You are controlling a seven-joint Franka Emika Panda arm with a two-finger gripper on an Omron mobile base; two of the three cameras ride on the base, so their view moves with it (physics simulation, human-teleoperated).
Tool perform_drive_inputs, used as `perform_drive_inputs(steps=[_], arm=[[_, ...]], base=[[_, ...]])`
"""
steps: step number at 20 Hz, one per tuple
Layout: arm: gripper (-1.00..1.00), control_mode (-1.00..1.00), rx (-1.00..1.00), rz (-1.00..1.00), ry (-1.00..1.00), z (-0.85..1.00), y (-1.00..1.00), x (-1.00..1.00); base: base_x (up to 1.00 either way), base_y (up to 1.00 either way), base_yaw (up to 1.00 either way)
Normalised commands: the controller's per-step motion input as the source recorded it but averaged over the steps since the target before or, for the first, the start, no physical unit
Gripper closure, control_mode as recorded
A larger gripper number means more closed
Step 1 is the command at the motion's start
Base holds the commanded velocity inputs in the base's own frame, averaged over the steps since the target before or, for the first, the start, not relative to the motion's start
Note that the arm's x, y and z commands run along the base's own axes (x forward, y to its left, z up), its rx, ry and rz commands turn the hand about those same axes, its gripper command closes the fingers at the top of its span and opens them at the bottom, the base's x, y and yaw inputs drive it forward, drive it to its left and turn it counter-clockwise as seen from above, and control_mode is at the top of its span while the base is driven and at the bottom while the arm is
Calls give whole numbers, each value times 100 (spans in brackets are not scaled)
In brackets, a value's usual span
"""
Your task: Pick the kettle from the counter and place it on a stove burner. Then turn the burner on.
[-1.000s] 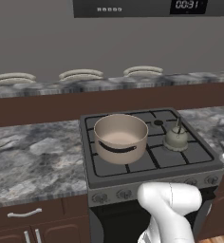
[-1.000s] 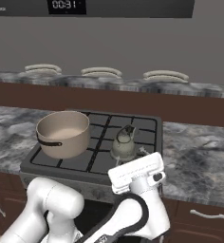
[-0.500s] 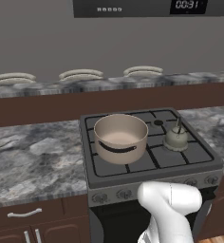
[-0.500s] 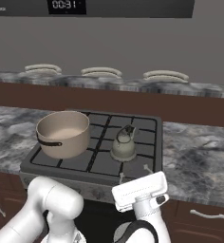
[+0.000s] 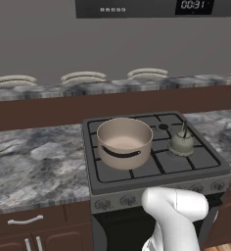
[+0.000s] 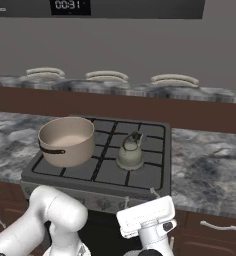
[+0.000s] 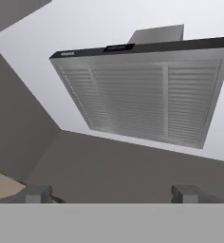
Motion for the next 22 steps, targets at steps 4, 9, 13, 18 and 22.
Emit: perform_drive_inputs(steps=[4, 9, 13, 18, 22], arm=[[-100, -100, 0, 0, 0, -25, -2, -20], [-100, -100, 0, -1, 5, -29, 0, -13], [-100, -100, 0, -4, 13, -33, 0, -1], [-100, -100, 0, -4, 17, -32, 0, 0], [-100, -100, 0, -3, 22, -28, 0, 0]], base=[[0, 0, 0], [0, 0, 0], [0, 0, 0], [0, 0, 0], [0, 0, 0]])
